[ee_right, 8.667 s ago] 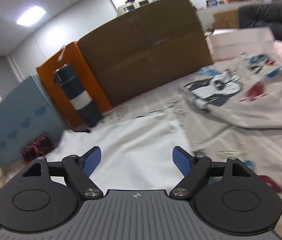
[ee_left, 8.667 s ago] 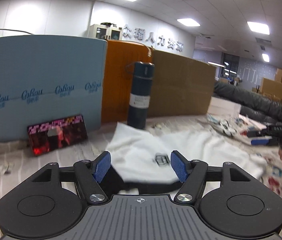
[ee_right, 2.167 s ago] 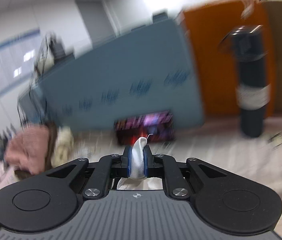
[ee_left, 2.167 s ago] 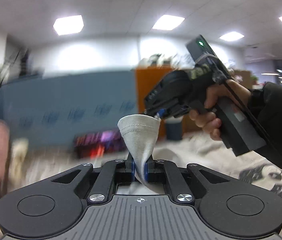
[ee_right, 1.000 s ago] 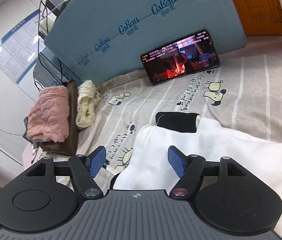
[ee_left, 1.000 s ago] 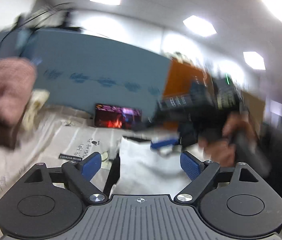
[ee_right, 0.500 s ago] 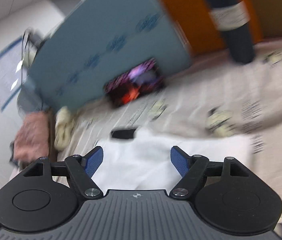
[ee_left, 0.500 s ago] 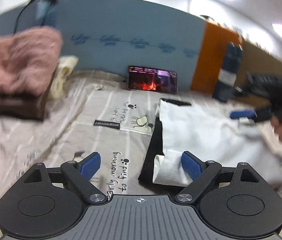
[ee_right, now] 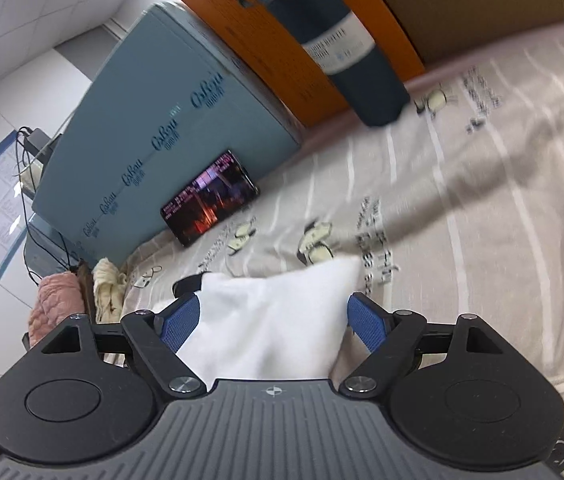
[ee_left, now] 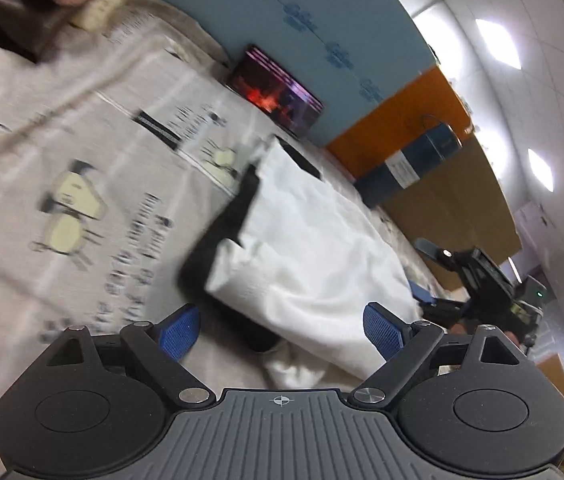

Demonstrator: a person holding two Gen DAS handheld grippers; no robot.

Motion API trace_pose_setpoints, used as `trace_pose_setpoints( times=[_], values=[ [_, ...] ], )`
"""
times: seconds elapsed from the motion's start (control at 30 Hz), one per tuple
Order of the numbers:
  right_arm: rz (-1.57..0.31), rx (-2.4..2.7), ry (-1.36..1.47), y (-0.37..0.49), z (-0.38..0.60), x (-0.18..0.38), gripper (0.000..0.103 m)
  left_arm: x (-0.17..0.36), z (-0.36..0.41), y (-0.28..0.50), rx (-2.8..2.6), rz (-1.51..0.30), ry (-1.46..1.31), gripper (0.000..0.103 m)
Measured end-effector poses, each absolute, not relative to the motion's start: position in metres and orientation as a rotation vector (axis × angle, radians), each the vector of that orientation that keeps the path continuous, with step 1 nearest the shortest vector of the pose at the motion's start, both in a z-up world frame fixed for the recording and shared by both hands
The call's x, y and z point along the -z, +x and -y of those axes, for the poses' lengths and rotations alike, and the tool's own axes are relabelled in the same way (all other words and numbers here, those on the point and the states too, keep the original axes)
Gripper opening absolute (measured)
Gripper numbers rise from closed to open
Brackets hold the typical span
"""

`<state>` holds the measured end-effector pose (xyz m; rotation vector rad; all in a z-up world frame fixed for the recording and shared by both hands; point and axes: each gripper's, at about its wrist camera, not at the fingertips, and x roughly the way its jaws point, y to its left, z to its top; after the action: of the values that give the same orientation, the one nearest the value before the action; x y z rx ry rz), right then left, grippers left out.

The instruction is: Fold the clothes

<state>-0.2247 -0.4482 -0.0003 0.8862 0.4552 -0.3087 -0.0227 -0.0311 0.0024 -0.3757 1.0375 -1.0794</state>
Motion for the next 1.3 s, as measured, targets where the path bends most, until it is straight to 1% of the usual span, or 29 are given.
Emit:
trace_pose_setpoints(
  times=[0.27,0.37,0.4,0.43,0.47,0.5,0.53,0.57,0.6,0.67,0.7,0.73,1.03,1.17,1.3],
  values=[
    [-0.478,0.235,0.957,-0.215,0.448,0.021,0.080,0.004,0.058,-0.026,1.167,-0.984,-0.406,0.091],
    [-0.486,0.202,0.933,-0.209,0.440,0.022,0.080,0.005,0.062,-0.031,1.172,-0.935,-0.404,0.089],
    [-0.485,0.198,0.920,-0.208,0.437,0.022,0.078,0.005,0.063,-0.033,1.160,-0.915,-0.391,0.086],
    [-0.478,0.208,0.907,-0.208,0.434,0.021,0.071,0.005,0.063,-0.035,1.146,-0.895,-0.376,0.082],
    [-0.475,0.225,0.888,-0.208,0.431,0.021,0.065,0.006,0.064,-0.037,1.132,-0.876,-0.361,0.072],
    [-0.472,0.244,0.861,-0.207,0.428,0.020,0.049,0.006,0.064,-0.038,1.118,-0.866,-0.351,0.058],
    [-0.470,0.263,0.834,-0.207,0.425,0.020,0.041,0.006,0.064,-0.038,1.104,-0.860,-0.343,0.050],
    [-0.467,0.282,0.807,-0.206,0.423,0.019,0.037,0.008,0.063,-0.036,1.098,-0.866,-0.356,0.040],
    [-0.463,0.297,0.780,-0.206,0.420,0.019,0.030,0.009,0.061,-0.033,1.095,-0.876,-0.375,0.036],
    [-0.431,0.295,0.734,-0.209,0.415,0.012,0.020,0.010,0.059,-0.031,1.092,-0.879,-0.386,0.020],
    [-0.411,0.292,0.714,-0.211,0.412,0.007,0.016,0.010,0.058,-0.030,1.090,-0.879,-0.390,0.019],
    [-0.391,0.289,0.693,-0.213,0.410,0.002,0.015,0.007,0.059,-0.032,1.094,-0.861,-0.378,0.018],
    [-0.214,0.289,0.536,-0.238,0.398,-0.045,0.013,-0.033,0.091,-0.057,1.197,-0.636,-0.170,0.017],
    [-0.161,0.347,0.497,-0.260,0.413,-0.062,0.013,-0.047,0.127,-0.066,1.268,-0.538,-0.086,0.017],
    [-0.109,0.430,0.469,-0.287,0.438,-0.074,0.013,-0.057,0.181,-0.084,1.353,-0.454,0.016,0.017]
  ],
)
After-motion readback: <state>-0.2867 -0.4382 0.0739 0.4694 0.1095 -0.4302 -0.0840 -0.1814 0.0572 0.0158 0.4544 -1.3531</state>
